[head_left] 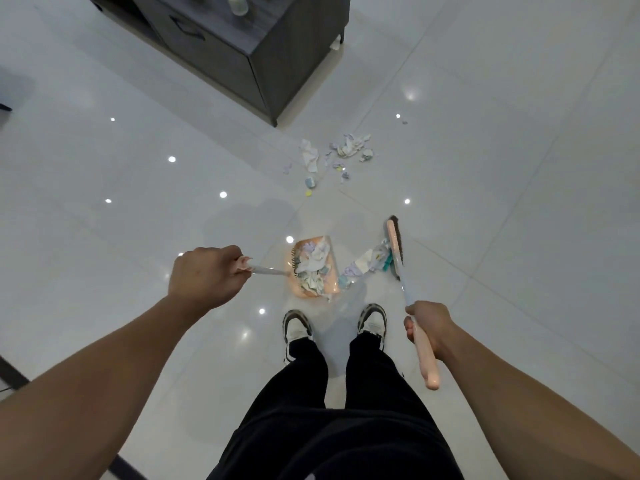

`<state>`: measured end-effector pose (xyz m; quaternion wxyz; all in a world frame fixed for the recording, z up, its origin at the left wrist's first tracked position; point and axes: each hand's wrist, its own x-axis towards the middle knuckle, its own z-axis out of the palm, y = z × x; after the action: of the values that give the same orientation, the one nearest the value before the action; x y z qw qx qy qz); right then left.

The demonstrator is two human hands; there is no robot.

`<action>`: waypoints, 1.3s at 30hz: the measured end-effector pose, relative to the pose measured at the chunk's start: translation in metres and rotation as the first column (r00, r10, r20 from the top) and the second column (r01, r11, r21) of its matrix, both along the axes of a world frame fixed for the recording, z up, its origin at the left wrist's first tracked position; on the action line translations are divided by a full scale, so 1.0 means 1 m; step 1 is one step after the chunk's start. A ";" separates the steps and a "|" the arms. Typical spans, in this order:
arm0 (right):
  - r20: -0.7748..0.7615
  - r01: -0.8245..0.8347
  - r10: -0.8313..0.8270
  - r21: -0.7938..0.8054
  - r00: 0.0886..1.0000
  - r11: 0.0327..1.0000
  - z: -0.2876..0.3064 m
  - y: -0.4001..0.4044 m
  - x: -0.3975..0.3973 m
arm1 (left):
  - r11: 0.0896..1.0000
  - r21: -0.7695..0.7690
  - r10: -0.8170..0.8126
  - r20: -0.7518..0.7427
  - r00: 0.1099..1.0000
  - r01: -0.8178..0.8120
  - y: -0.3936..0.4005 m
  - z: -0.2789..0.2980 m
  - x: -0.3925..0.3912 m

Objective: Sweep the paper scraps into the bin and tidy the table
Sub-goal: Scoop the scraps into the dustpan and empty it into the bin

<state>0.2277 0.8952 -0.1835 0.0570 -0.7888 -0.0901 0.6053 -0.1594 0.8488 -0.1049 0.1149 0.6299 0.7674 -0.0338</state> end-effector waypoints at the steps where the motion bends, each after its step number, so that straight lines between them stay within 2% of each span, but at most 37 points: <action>1: -0.006 -0.003 0.003 -0.003 1.000 1.000 0.000 -0.002 -0.005 | 1.000 -0.002 -0.015 0.005 1.000 0.015 -0.001 -0.002 0.007; 5: -0.062 -0.008 0.007 -0.021 0.998 1.000 0.005 -0.015 -0.033 | 0.994 0.017 -0.110 -0.001 0.994 0.110 0.006 -0.008 0.032; 8: -0.176 0.025 -0.036 -0.067 0.984 0.997 0.009 -0.028 -0.050 | 0.990 0.033 -0.135 0.002 0.991 0.135 0.016 -0.011 0.046; 13: -0.359 0.155 -0.222 -0.206 0.906 0.966 0.012 -0.035 -0.047 | 0.989 0.040 -0.142 0.005 0.990 0.142 0.017 -0.012 0.041; 18: -0.442 0.280 -0.410 -0.331 0.798 0.901 0.021 -0.033 -0.015 | 0.987 0.064 -0.148 0.013 0.989 0.147 0.014 -0.014 0.028; 23: -0.409 0.174 -0.254 -0.224 0.876 0.959 0.042 -0.033 -0.008 | 0.986 0.059 -0.153 0.001 0.988 0.153 0.014 -0.013 0.018; 27: -0.363 0.089 -0.121 -0.104 0.924 0.991 0.064 -0.027 -0.016 | 0.994 0.077 -0.077 0.001 0.997 0.077 0.018 -0.009 0.010; 33: -0.344 0.067 -0.067 -0.012 0.937 0.998 0.084 -0.004 -0.028 | 0.991 0.102 -0.089 -0.022 0.996 0.091 0.032 0.004 -0.008; 39: -0.324 0.058 -0.044 0.033 0.945 0.998 0.094 0.034 -0.041 | 0.989 0.140 0.048 0.011 0.999 -0.049 0.048 0.023 -0.037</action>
<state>0.1863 0.9292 -0.0897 0.1031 -0.6798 -0.0719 0.7226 -0.1960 0.8972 -0.0818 0.0742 0.6176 0.7826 0.0256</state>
